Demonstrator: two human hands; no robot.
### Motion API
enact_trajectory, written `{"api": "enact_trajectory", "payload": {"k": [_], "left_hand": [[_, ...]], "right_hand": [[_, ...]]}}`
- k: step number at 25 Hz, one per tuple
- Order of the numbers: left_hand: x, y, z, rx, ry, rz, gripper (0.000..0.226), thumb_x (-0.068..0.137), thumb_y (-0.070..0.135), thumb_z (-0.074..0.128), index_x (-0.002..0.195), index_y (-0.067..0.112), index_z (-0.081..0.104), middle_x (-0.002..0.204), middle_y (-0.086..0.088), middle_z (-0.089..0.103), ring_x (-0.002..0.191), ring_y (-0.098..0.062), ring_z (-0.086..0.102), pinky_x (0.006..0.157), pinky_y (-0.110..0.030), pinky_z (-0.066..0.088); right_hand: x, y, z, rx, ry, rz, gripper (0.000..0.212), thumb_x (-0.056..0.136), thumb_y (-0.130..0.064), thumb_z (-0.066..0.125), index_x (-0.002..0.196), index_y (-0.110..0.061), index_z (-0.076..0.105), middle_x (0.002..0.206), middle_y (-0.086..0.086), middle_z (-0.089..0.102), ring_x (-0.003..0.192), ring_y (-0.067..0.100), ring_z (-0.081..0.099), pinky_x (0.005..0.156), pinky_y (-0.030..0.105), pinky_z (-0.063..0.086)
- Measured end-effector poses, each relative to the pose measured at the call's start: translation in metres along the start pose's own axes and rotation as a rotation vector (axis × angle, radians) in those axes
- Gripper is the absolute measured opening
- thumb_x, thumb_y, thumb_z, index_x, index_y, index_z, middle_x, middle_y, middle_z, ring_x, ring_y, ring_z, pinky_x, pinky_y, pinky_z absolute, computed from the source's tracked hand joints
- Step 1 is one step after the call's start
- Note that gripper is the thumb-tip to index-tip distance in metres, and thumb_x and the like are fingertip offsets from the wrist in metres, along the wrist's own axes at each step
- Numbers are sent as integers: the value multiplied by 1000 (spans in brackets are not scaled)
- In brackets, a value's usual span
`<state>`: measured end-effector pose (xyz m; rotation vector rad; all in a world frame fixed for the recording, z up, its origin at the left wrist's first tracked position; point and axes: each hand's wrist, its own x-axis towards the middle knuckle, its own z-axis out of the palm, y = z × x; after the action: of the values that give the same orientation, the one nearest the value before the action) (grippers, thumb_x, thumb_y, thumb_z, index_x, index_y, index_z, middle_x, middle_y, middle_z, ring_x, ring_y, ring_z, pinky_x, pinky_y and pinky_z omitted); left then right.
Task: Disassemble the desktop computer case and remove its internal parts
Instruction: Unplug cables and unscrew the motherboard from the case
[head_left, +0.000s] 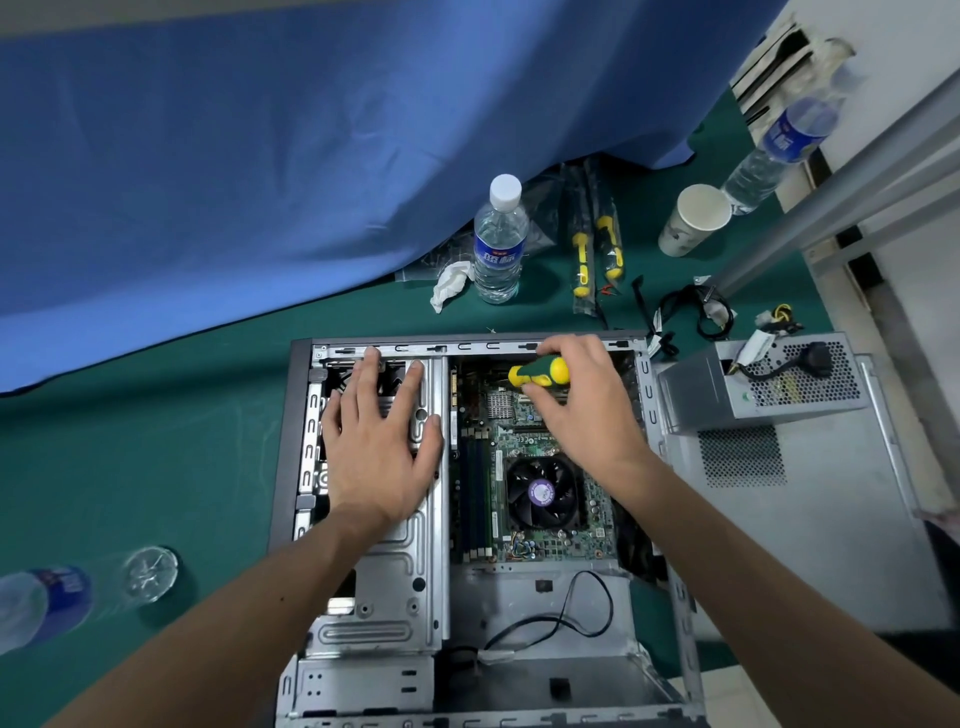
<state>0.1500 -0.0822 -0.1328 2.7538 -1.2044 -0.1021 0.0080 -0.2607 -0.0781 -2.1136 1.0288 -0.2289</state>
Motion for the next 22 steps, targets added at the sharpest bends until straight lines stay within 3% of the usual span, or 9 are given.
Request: {"api": "enact_trajectory", "payload": {"k": [3, 5, 8, 10, 14, 17, 19, 22], "left_hand": [[0, 0, 0, -3, 3, 3, 58, 94, 55, 30, 148, 34, 35, 160, -12, 15, 145, -30, 21, 114, -47, 17], [0, 0, 0, 0, 6, 4, 58, 94, 55, 30, 149, 35, 35, 160, -12, 15, 145, -30, 21, 114, -46, 16], [0, 0, 0, 2, 2, 4, 58, 95, 55, 29, 149, 35, 35, 160, -12, 15, 145, -29, 21, 114, -46, 15], [0, 0, -1, 7, 1, 2, 58, 95, 56, 29, 149, 34, 34, 160, -12, 14, 145, -29, 20, 115, -45, 15], [-1, 0, -1, 8, 3, 2, 58, 94, 55, 30, 148, 34, 35, 160, -12, 15, 145, -30, 21, 114, -45, 14], [0, 0, -1, 7, 2, 5, 58, 94, 55, 29, 148, 34, 36, 160, -12, 15, 145, -29, 21, 114, -44, 14], [0, 0, 0, 6, 4, 4, 58, 94, 56, 29, 148, 34, 36, 160, -12, 15, 145, -29, 21, 113, -45, 14], [0, 0, 0, 3, 10, 7, 58, 94, 56, 29, 148, 34, 36, 160, -12, 15, 144, -29, 22, 113, -45, 15]], "right_hand": [[4, -11, 3, -212, -20, -54, 41, 98, -44, 51, 130, -19, 47, 112, 1, 46, 94, 17, 49, 79, 32, 45], [7, -18, 6, -449, -42, -73, 41, 100, -49, 39, 125, -16, 42, 104, 7, 49, 86, 27, 53, 67, 37, 44], [10, -19, 3, -370, -70, -131, 16, 96, -17, 53, 111, -16, 47, 107, 6, 45, 95, 28, 50, 70, 35, 41], [10, -17, -2, -301, -153, -149, 26, 87, -4, 57, 107, -18, 51, 113, 0, 39, 103, 22, 44, 75, 33, 42], [12, -18, -3, -577, -140, -63, 35, 102, -40, 44, 125, -15, 45, 114, 9, 47, 82, 32, 61, 59, 34, 41], [13, -18, -5, -504, -162, -154, 25, 98, -18, 51, 123, -13, 52, 115, 5, 49, 95, 27, 55, 72, 36, 48], [12, -14, -9, -509, -204, -200, 34, 89, -3, 57, 120, -15, 55, 118, -1, 48, 105, 21, 45, 78, 36, 50], [6, -10, -10, -546, -186, -144, 25, 94, -19, 58, 118, -14, 52, 117, 3, 44, 102, 23, 48, 70, 32, 49]]}}
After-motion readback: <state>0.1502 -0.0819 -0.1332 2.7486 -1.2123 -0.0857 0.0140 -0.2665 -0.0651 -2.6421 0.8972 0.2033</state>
